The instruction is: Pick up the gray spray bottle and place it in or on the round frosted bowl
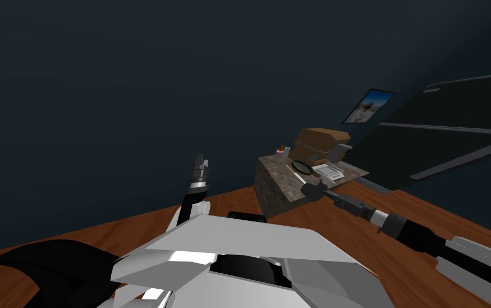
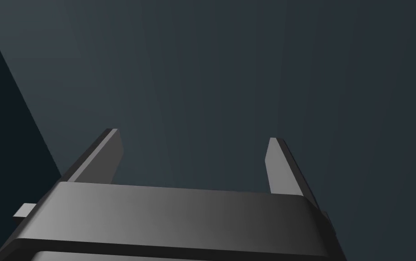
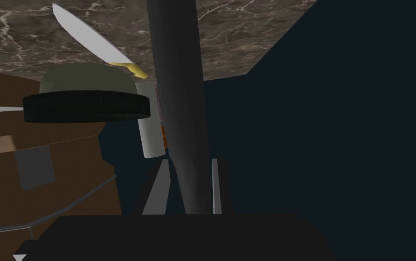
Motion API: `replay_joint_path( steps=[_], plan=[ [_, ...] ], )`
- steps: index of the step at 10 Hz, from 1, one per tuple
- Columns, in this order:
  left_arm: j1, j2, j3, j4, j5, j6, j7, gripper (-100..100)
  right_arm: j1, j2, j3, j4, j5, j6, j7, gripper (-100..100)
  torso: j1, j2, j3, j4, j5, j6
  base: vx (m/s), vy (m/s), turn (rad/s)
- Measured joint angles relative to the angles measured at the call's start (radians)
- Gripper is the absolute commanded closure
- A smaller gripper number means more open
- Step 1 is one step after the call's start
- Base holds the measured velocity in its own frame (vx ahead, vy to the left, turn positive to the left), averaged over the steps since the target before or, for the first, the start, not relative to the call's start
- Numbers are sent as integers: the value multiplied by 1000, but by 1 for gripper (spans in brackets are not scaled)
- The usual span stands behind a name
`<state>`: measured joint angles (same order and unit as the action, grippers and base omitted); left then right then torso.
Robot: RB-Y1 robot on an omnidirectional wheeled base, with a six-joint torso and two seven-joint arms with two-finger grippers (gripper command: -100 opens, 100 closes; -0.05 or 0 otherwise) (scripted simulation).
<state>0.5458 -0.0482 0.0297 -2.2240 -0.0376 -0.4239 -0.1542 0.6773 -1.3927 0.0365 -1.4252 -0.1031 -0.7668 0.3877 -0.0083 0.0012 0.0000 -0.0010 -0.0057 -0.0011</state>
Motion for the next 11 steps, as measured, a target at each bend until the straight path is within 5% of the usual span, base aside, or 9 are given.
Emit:
replay_joint_path(
  steps=[2,4,11],
  plan=[
    [0,0,0,0,0,0,0,0,16,-18,-19,19,-32,-5,-32,100,0,-6,-3,-1,0,0,-15,-47,113],
    [0,0,0,0,0,0,0,0,-18,-37,-6,76,-32,-15,-67,100,1,-13,-8,-3,0,-2,52,-29,171],
    [1,0,0,0,0,0,0,0,4,-161,-97,195,-39,2,-180,100,5,-17,-10,-3,2,-3,70,-28,149]
  ],
)
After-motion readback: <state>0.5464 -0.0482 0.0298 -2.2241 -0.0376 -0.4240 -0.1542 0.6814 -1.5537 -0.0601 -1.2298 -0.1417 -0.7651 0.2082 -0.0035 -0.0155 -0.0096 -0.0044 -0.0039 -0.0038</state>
